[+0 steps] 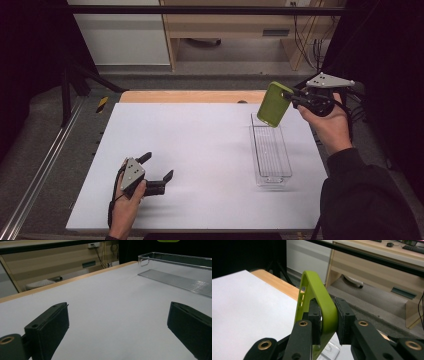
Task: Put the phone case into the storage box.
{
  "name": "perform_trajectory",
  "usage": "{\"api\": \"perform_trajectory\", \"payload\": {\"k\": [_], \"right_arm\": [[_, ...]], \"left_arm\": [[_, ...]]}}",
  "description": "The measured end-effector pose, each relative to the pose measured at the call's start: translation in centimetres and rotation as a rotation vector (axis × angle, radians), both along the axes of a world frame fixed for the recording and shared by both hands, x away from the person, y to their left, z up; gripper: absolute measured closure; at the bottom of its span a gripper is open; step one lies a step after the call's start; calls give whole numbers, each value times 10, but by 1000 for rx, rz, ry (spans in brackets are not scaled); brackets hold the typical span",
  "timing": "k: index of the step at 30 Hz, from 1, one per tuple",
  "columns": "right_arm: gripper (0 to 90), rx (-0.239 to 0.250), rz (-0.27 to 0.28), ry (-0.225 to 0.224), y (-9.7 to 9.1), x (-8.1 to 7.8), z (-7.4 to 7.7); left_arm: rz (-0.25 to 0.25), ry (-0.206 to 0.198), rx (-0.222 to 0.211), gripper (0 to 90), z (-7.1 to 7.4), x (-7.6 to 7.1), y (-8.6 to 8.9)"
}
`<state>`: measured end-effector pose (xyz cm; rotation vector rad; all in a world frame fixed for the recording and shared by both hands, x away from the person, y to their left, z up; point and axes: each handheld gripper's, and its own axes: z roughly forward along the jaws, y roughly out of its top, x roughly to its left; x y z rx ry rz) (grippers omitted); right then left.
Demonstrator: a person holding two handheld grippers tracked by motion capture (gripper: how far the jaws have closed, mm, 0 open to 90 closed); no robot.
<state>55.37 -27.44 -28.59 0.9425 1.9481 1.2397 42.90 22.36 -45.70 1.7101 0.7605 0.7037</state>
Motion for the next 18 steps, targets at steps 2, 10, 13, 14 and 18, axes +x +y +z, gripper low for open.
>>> {"api": "perform_trajectory", "payload": {"k": [2, 10, 13, 14, 18], "right_arm": [[765, -5, -6, 8, -3, 3, -5], [765, -16, -16, 49, -8, 18, -27], [765, -27, -24, 59, -8, 24, -36], [765, -25, -23, 64, -7, 26, -39], [765, -30, -17, 76, -4, 32, -49]], "left_arm": [[-2, 1, 2, 35, 0, 0, 0], [-4, 1, 3, 28, 0, 0, 0], [-8, 6, 8, 28, -1, 1, -1], [-9, 6, 9, 28, -1, 0, -2], [-10, 6, 10, 28, -1, 0, -2]]}}
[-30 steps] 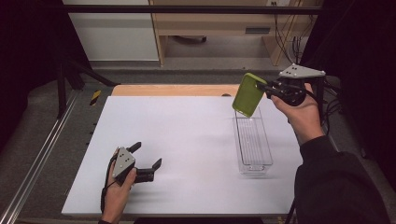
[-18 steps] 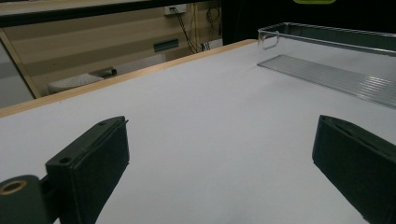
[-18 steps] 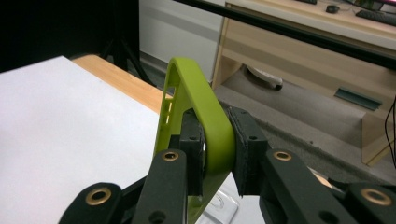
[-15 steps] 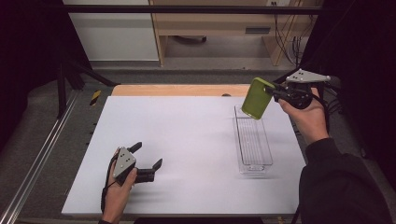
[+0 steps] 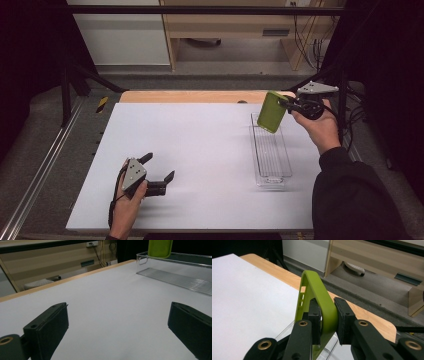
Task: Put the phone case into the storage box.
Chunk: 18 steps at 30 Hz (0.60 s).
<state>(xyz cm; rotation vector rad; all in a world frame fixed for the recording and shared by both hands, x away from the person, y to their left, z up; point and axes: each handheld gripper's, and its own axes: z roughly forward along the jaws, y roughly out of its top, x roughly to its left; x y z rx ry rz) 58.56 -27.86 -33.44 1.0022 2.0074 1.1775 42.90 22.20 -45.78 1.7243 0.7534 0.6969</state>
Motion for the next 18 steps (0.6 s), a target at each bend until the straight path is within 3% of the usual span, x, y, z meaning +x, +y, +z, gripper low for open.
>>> {"api": "perform_trajectory", "payload": {"k": [6, 18], "right_arm": [[764, -23, -1, 22, 2, 6, -10], [764, -29, 15, 35, 3, 10, -15]], "left_arm": [[-2, 1, 0, 28, 0, 1, 0], [-6, 3, 3, 28, -1, 1, -1]]}}
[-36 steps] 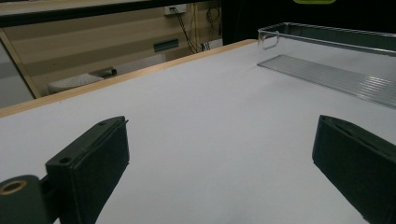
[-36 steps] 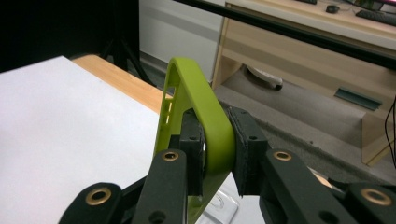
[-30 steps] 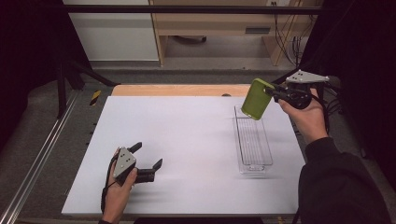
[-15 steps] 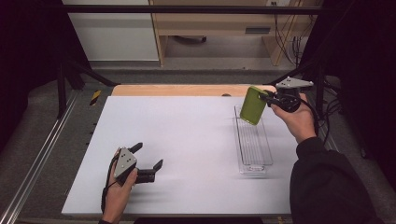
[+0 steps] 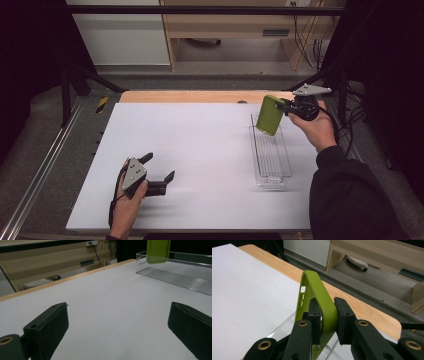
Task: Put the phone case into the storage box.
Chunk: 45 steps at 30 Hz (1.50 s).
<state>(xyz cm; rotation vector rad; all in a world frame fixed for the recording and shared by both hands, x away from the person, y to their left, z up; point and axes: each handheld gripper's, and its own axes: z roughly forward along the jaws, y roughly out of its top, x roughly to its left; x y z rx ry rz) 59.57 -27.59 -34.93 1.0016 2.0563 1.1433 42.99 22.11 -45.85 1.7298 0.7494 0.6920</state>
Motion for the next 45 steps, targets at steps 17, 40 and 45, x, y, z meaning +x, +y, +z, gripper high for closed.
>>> {"api": "perform_trajectory", "payload": {"k": [17, 40, 45], "right_arm": [[763, -14, 14, -12, 11, 12, -14], [762, -55, -4, -27, 20, 23, -29], [761, -55, -8, -32, 21, 25, -31]], "left_arm": [[-4, 0, 0, 28, 0, 0, 0], [-4, 4, -4, 28, 0, 1, 1], [-2, 4, -4, 28, 0, 1, 1]]}}
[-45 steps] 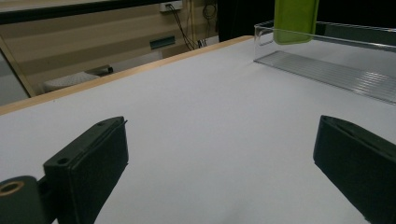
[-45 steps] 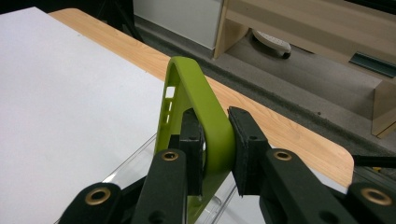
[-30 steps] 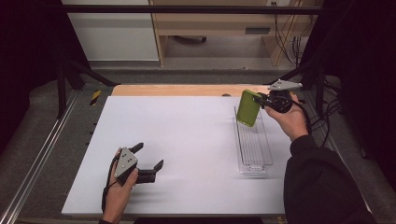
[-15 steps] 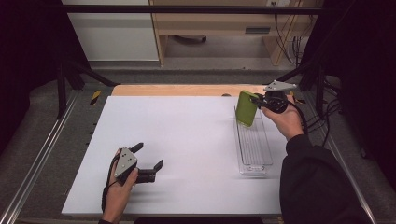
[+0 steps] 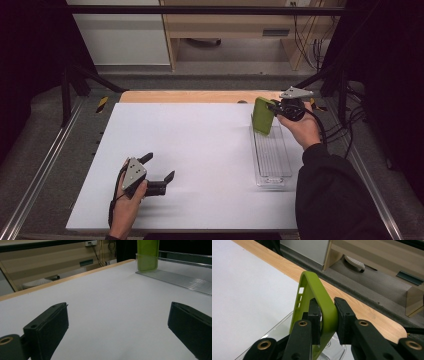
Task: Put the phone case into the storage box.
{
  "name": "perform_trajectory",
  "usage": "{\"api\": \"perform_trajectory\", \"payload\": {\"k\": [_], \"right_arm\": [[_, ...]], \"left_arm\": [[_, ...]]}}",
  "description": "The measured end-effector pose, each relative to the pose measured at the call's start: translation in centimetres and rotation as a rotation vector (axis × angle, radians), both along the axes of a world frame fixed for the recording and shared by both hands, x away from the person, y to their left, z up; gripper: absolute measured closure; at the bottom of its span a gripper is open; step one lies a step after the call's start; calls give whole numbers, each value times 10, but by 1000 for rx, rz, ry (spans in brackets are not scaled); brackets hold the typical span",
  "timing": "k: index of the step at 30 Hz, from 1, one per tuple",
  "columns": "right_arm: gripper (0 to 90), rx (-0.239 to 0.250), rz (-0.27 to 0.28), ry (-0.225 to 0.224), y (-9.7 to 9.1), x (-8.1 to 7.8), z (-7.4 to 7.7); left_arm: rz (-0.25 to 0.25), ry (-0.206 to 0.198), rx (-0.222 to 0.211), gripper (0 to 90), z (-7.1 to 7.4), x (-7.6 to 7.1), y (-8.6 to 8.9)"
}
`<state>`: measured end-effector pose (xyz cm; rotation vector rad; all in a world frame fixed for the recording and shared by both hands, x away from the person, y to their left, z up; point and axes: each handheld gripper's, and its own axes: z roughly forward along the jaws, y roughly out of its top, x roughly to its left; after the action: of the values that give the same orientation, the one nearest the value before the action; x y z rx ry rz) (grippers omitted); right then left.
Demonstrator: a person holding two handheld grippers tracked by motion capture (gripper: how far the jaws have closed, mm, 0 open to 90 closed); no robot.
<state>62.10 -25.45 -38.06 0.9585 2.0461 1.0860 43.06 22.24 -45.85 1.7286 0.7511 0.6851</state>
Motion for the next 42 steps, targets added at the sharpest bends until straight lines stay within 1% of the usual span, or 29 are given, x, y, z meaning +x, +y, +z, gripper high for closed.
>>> {"api": "perform_trajectory", "payload": {"k": [5, 9, 11, 13, 19, 21, 32, 36, 38, 42], "right_arm": [[759, 11, -8, -12, 0, 1, -1], [757, 24, -19, -10, 0, 2, -2], [756, 22, -20, -17, 1, 3, -3], [755, 30, -23, -23, 1, 4, -4], [748, 59, -43, -22, 3, 6, -5], [747, 60, -41, -27, 3, 6, -6], [741, 76, -60, -25, 2, 8, -8], [735, 71, -63, -28, 3, 9, -8], [730, 59, -69, -32, 4, 9, -9], [727, 63, -71, -39, 4, 9, -10]], "left_arm": [[0, 1, 0, 28, 0, 0, 0], [0, 1, 1, 28, 0, 0, 0], [0, 0, 0, 28, 0, 0, 0], [1, 0, -1, 28, 0, 0, 0], [1, 0, -1, 28, 0, 0, 1], [1, 0, -1, 28, 0, 0, 1], [4, -2, -4, 28, 1, 0, 1], [3, -1, -4, 28, 1, 0, 1], [3, -1, -4, 28, 1, 0, 1], [5, -1, -5, 28, 1, 0, 2]]}}
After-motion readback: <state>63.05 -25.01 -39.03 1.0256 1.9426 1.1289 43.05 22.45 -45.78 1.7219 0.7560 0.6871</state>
